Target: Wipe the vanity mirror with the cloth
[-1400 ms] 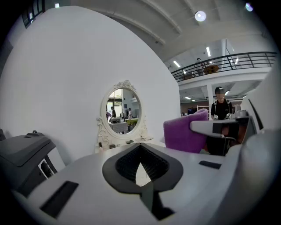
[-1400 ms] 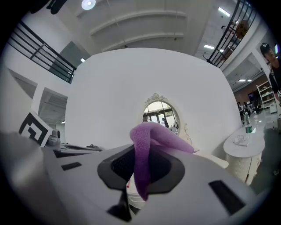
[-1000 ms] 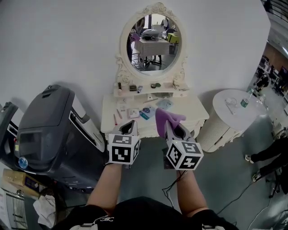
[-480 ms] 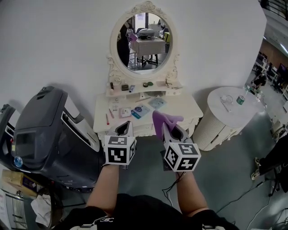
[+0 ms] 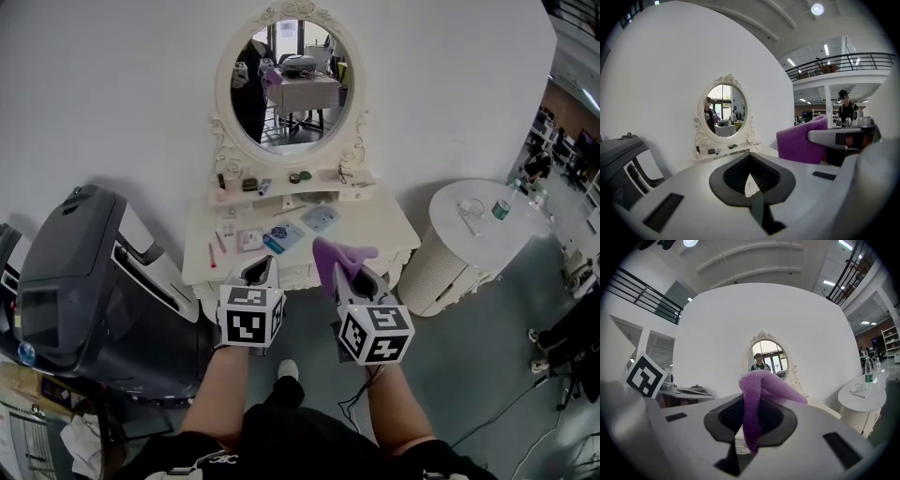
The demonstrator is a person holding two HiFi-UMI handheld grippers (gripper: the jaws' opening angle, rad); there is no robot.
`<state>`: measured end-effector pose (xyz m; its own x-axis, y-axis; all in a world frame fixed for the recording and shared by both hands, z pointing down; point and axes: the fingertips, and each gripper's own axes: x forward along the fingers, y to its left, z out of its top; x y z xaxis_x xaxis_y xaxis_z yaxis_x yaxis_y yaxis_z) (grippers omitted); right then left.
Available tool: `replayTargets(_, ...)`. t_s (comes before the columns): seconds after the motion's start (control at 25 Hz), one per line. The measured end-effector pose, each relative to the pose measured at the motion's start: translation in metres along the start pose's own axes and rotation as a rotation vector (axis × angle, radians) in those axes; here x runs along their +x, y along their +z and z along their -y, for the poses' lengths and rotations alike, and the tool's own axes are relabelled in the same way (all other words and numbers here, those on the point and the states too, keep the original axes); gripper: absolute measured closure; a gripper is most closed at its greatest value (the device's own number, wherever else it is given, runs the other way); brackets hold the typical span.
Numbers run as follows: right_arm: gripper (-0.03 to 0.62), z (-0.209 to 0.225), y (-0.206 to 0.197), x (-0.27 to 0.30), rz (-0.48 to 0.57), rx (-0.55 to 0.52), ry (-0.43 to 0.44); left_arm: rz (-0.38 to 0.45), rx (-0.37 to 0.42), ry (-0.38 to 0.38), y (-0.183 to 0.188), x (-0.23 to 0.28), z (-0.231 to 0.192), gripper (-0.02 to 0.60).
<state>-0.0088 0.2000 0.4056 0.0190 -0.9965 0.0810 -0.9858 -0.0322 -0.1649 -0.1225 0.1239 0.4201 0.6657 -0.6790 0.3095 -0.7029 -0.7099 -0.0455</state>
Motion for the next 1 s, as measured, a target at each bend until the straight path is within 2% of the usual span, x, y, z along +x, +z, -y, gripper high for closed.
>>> replayTargets(0.44,0.539,0.055,0.03,0.116,-0.009,-0.035,-0.054,0.014,0.0,-0.087,0.045,0.133,-0.031,0.584)
replayTargets(0.72,0.539,0.06,0.045,0.199,-0.013,-0.045,-0.029,0.028,-0.012,-0.068,0.07,0.19,-0.084,0.584)
replayTargets(1.0,0.539,0.066,0.045,0.261,-0.018,-0.028,0.004,0.004,-0.009,-0.046,0.075,0.234,-0.12,0.584)
